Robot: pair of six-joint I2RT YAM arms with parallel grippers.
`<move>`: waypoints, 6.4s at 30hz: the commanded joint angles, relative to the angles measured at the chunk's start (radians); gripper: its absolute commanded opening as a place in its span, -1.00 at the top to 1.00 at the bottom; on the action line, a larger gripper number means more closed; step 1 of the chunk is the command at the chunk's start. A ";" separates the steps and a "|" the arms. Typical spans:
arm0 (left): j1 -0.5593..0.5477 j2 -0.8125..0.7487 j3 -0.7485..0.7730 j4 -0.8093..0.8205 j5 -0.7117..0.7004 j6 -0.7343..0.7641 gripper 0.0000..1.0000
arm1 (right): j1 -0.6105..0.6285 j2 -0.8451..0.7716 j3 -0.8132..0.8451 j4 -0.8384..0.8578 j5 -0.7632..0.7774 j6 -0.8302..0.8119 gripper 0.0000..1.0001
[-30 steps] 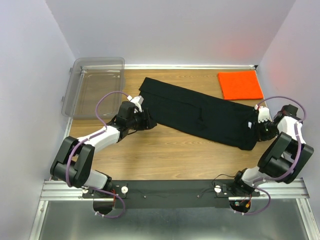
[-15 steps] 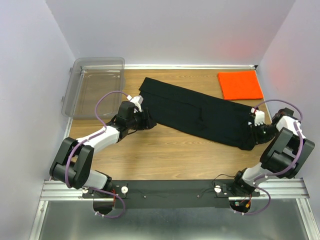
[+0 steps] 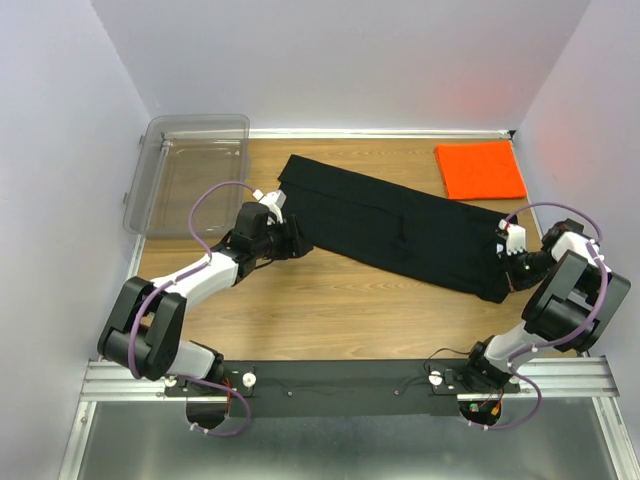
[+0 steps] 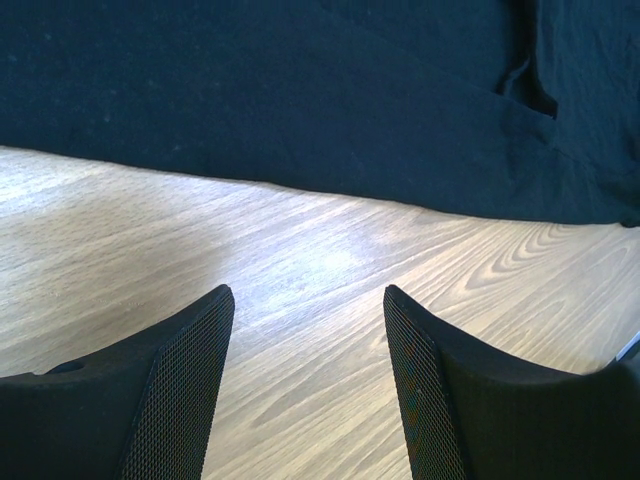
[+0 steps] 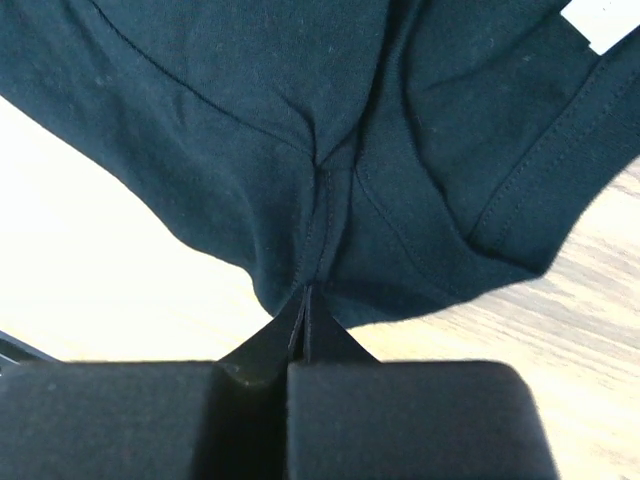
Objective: Fold and stack the t-shirts
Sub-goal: Fold the tshirt
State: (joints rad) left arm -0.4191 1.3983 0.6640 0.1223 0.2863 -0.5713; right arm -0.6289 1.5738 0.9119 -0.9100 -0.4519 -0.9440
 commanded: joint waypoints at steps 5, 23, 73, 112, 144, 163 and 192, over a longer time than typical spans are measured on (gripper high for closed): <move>0.000 -0.039 0.020 -0.035 -0.045 0.028 -0.39 | -0.040 -0.070 -0.024 -0.001 0.073 -0.004 0.99; 0.061 -0.067 0.033 0.020 -0.423 -0.136 -0.50 | -0.045 -0.276 0.096 -0.240 -0.577 -0.143 -0.50; 0.069 0.137 0.122 -0.116 -0.441 -0.338 0.96 | 0.003 -0.294 0.143 -0.423 -0.703 -0.291 -0.50; 0.006 -0.516 -0.117 -0.044 -0.319 -0.061 -0.58 | 0.113 0.218 0.337 0.358 -0.249 0.537 -0.55; -0.012 -0.378 0.201 -0.257 -0.352 0.402 -0.57 | 0.235 0.634 0.690 0.385 -0.079 0.651 -0.24; -0.003 -0.364 0.172 -0.236 -0.348 0.410 -0.57 | 0.250 0.526 0.680 0.355 -0.142 0.567 0.99; 0.022 -0.363 0.174 -0.230 -0.328 0.421 -0.58 | 0.454 0.443 0.805 0.416 0.119 0.613 0.99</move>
State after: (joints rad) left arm -0.4084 1.0363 0.8429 -0.1104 -0.0380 -0.1658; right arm -0.2085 1.9991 1.6730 -0.5171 -0.3672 -0.3466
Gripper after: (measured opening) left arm 0.788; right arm 0.012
